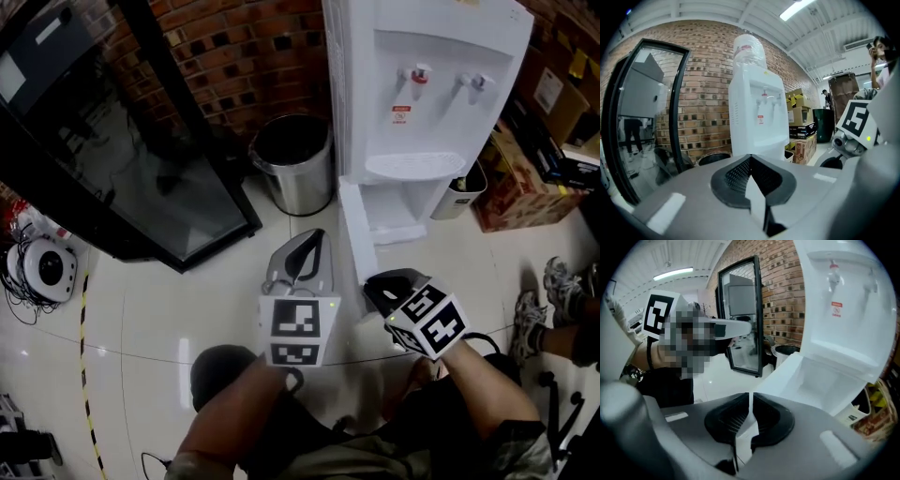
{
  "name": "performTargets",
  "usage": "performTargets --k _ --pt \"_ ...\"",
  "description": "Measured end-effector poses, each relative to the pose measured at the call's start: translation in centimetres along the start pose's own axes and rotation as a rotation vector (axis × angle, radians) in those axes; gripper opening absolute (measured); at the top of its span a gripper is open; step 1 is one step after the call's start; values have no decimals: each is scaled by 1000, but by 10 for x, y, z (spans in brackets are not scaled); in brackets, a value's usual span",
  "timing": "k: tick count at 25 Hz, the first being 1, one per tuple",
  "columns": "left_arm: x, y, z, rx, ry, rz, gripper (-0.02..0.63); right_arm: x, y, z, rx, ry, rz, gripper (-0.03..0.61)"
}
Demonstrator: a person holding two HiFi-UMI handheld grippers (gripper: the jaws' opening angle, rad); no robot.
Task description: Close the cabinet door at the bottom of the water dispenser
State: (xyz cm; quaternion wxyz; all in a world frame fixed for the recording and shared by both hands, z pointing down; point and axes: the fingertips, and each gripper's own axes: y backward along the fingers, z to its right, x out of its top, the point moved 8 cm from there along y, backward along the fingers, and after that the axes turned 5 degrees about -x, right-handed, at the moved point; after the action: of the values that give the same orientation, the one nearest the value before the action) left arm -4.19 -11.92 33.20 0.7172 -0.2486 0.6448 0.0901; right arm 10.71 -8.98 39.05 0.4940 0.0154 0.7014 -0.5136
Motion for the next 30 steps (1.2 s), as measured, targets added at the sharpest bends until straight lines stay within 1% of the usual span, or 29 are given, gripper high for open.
performTargets --k 3,7,12,15,19,21,25,28,30 --pt "0 -14 7 -5 2 -5 0 -11 12 23 -13 -47 -11 14" --pt "-1 -32 16 -15 -1 -11 0 -20 21 43 -36 -82 -23 6" --pt "-3 -51 22 -30 -6 -25 0 -27 34 76 -123 -104 -80 3" --pt "-3 -59 25 -39 -5 -22 0 -33 40 105 -207 -116 -100 2" --pt "-3 -69 26 -47 1 -21 0 -41 45 150 -314 -209 -75 2" --pt "-3 -74 26 -49 2 -20 0 -41 45 170 -386 -235 -51 0" --pt "0 -80 22 -38 10 -10 0 -38 36 197 -578 -208 -7 0" --pt "4 -82 17 -24 15 -2 0 -31 28 207 -653 -187 28 0" --pt "5 -85 14 -13 20 1 0 -27 23 212 -676 -162 44 0"
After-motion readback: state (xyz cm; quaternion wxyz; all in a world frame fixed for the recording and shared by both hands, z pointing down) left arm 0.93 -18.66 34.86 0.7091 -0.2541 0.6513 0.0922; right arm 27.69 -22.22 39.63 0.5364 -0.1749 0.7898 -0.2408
